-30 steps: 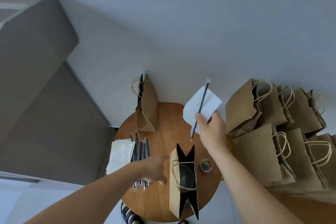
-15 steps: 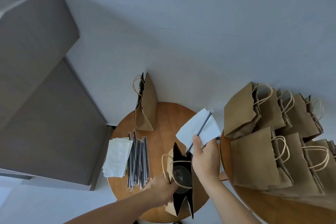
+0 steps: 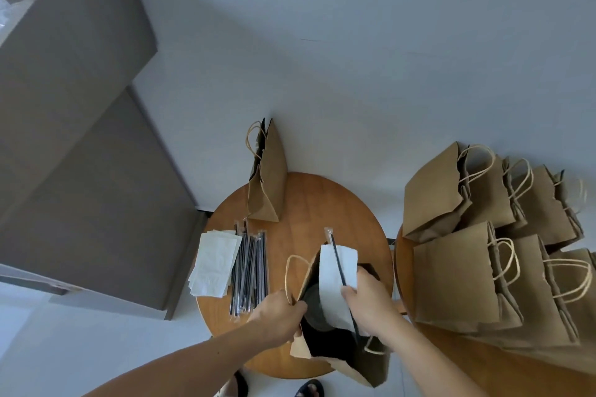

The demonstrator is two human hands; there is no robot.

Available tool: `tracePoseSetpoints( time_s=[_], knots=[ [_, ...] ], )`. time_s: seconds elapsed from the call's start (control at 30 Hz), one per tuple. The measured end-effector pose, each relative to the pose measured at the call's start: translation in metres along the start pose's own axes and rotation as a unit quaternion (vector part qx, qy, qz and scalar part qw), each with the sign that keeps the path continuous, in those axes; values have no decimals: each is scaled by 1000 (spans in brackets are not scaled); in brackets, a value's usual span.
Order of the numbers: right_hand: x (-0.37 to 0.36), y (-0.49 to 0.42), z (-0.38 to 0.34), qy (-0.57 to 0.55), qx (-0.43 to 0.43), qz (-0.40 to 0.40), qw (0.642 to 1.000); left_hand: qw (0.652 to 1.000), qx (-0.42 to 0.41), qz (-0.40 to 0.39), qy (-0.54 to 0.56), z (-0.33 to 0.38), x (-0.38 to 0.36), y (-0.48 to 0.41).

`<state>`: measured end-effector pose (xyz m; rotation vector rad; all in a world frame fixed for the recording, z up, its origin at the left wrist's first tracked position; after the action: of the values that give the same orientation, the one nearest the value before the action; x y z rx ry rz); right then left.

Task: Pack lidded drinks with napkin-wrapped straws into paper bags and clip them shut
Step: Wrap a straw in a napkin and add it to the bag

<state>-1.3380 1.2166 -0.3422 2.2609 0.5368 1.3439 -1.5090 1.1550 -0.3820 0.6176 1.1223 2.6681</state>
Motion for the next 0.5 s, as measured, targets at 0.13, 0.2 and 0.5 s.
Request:
tracePoseSetpoints(
  time_s=[0.13,0.2,0.5],
  knots=[
    [-35,-7,25,4,-34,-41,999,1000,-8,6,-6,5,-2,3],
    [-63,-16,33,-7,-44,-73,996,1000,-5,0,-5,6,-5,5],
    [-104,-75,49,-111,-142,-49,982,999,10,16,-39,-6,-6,6]
  ],
)
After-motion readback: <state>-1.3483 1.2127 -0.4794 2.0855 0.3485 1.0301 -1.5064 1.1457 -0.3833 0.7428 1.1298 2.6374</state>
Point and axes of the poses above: each hand's wrist, its own y-axis away from the middle knuckle, its own x-axis out of the back of the hand, z = x × y, the point moved 8 cm from there along -y, towards the middle knuckle, and after that the axes turned 9 degrees about y, right-handed, at the moved point
